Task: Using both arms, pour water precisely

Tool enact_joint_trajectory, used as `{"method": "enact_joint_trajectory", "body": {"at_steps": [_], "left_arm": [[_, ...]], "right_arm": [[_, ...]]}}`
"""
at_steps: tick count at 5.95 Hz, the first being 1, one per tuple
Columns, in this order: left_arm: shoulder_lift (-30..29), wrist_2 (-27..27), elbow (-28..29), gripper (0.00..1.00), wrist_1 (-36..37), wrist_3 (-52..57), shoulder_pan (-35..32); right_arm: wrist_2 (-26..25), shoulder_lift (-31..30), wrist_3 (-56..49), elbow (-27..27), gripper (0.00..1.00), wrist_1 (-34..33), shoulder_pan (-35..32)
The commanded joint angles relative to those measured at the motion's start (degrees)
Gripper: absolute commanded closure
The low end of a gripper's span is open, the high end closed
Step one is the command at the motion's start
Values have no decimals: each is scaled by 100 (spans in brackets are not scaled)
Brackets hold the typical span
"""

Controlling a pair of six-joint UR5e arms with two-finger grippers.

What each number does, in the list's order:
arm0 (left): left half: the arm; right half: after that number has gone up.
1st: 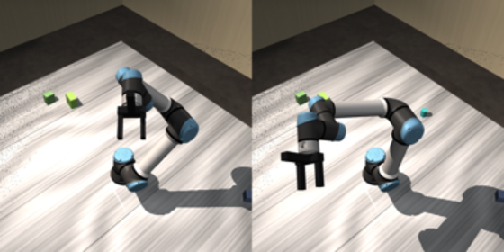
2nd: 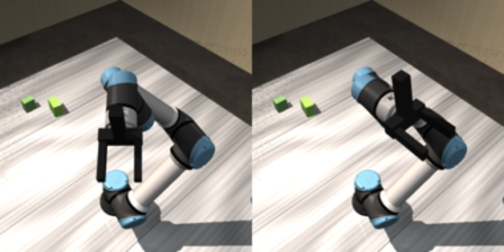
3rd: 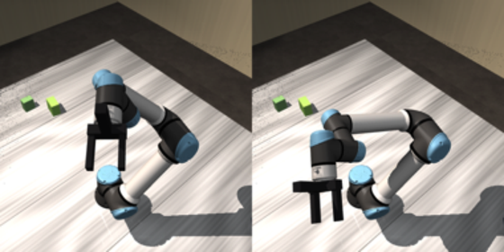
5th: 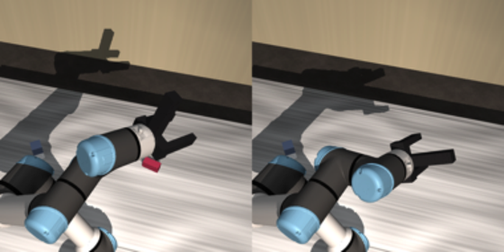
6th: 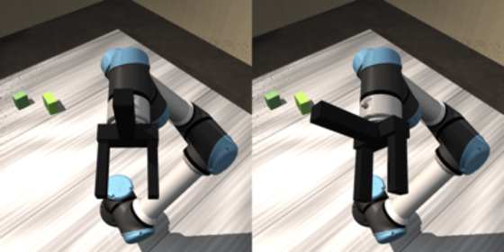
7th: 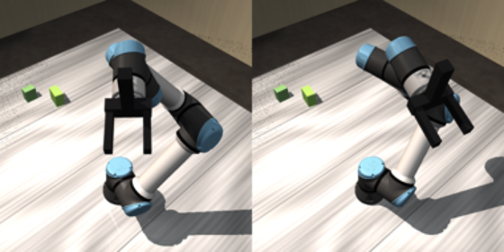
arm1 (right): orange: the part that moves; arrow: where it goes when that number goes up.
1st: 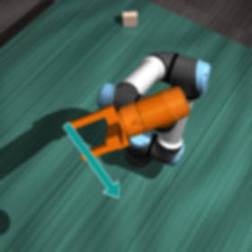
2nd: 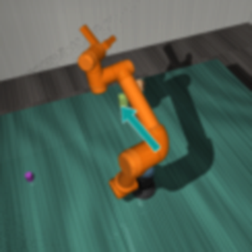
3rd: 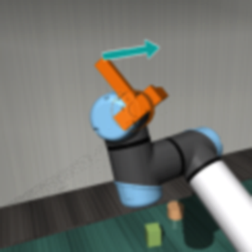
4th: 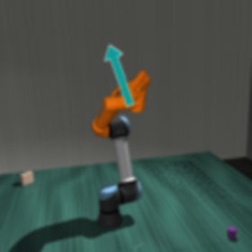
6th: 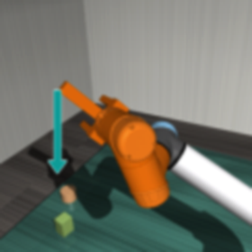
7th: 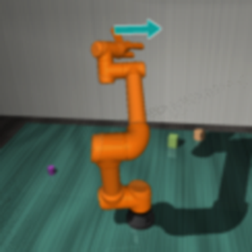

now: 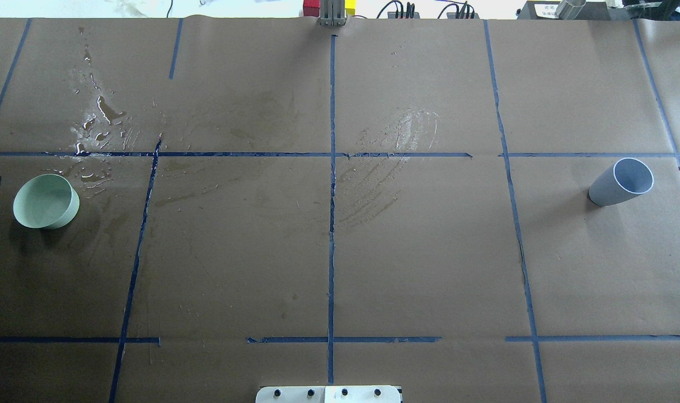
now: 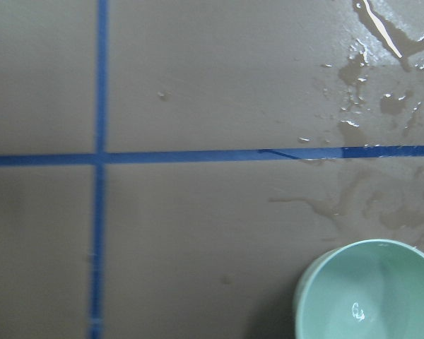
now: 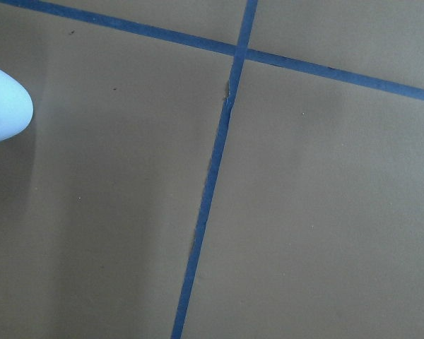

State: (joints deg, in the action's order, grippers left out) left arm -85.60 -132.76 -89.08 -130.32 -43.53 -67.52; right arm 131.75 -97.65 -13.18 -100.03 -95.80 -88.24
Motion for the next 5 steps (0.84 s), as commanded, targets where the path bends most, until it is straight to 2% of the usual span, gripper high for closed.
{"method": "enact_joint_trajectory", "body": {"at_steps": [1,4,5], "left_arm": [[-18,4,163,10,-318,-865,379],[-254,4,522,14,-318,-877,573],[-334,-4,602,33,-318,-885,599]], "right_arm": [[0,0,0,1,0,0,0],[0,0,0,10,0,0,0],[0,0,0,10,0,0,0]]}}
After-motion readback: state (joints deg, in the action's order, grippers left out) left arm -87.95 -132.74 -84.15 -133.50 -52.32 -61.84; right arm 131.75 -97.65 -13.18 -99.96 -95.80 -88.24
